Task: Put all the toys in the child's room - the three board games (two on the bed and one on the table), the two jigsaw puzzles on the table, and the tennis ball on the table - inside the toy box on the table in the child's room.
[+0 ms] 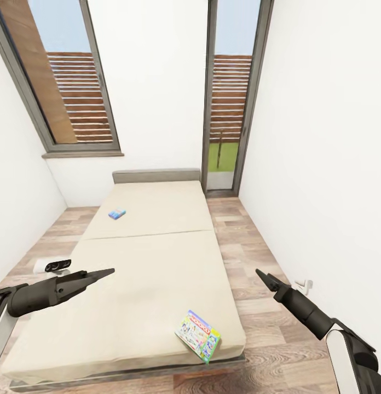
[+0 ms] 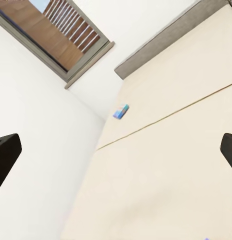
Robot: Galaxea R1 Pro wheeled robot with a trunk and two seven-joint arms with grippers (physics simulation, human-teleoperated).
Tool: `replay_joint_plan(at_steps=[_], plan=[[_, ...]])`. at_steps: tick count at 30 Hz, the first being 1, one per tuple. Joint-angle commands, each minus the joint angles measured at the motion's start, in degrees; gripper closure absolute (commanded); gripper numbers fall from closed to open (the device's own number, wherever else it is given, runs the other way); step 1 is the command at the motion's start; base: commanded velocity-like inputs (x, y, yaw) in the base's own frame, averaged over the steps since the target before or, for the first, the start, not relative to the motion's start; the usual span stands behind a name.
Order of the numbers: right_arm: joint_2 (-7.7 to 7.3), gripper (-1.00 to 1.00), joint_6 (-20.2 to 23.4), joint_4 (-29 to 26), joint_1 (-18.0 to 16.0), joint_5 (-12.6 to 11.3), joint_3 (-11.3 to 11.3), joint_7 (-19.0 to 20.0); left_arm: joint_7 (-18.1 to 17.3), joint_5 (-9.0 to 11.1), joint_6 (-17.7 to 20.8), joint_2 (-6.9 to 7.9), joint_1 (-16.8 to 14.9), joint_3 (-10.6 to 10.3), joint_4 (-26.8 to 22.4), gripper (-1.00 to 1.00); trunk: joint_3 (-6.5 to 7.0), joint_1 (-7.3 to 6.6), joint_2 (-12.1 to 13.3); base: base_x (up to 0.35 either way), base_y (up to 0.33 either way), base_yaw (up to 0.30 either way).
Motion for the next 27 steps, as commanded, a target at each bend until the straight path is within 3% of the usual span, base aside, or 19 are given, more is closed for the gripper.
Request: replay_joint_plan(at_steps=[1, 27], plan=[[0.05, -1.00, 0.4, 0.0, -0.1, -0.3, -0.1, 0.1, -0.2, 0.0, 0.6, 0.02, -0.1, 0.0, 0.0, -1.00, -0.02, 0.04, -0.1, 0.000, 0.000, 0.000], [0.07, -1.00, 0.4, 0.0, -0.1, -0.2, -0.1, 0.1, -0.2, 0.0, 0.6, 0.02, 0.0, 0.0, 0.0, -1.00, 1.85, 0.04, -0.1, 0.000, 0.000, 0.000]])
